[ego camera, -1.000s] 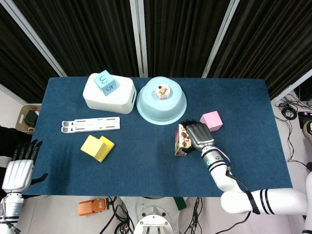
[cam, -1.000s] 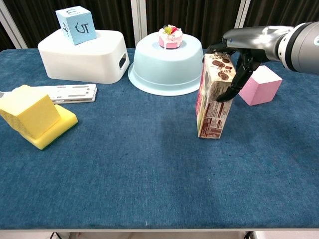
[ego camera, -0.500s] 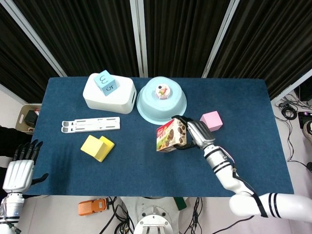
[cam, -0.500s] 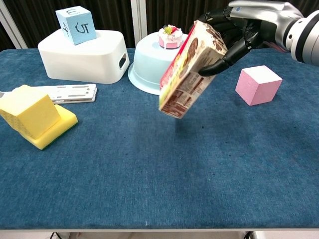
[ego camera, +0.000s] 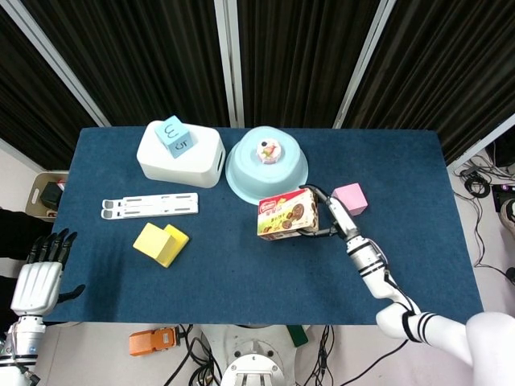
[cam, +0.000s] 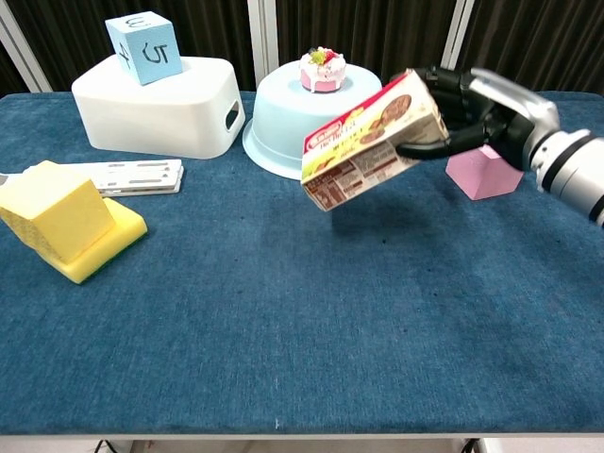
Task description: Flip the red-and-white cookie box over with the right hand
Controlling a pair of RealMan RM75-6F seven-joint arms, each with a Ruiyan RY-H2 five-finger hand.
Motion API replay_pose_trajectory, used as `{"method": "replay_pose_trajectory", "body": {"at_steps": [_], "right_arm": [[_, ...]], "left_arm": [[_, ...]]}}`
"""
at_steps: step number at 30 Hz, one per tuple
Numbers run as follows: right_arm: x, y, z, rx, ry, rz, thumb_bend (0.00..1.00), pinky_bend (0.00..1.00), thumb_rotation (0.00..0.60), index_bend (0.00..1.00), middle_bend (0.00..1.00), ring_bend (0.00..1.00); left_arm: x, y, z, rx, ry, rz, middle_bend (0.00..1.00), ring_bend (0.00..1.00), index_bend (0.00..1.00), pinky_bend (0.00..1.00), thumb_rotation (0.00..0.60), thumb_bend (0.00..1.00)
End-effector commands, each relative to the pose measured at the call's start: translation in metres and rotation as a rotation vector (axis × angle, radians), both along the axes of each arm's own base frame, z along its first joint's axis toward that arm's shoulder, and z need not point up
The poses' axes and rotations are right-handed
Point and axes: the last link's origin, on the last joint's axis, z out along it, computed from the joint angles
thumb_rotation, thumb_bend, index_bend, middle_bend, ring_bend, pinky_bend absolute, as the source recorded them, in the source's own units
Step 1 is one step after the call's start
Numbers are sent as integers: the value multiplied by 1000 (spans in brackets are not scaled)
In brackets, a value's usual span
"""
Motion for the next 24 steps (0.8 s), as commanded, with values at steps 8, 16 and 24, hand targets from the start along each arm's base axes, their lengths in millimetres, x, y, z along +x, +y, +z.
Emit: {"method": "replay_pose_trajectory", "body": {"at_steps": [8, 16, 24], "right_arm": [[-13, 23, -51, 67, -93, 46, 323, 304, 600, 280, 316, 253], [-21, 28, -51, 80, -4, 91, 323, 3, 600, 1, 99, 17], [-34, 36, -35, 127, 143, 116, 323, 0, 600, 0, 0, 0]], "left_arm": [[0, 0, -1, -3, -1, 3, 0, 0, 0, 0, 600, 132], [-2, 1, -1, -5, -2, 4, 0, 0, 0, 0, 600, 132], [-3, 2, -2, -4, -5, 0, 0, 0, 0, 0, 600, 132]]}}
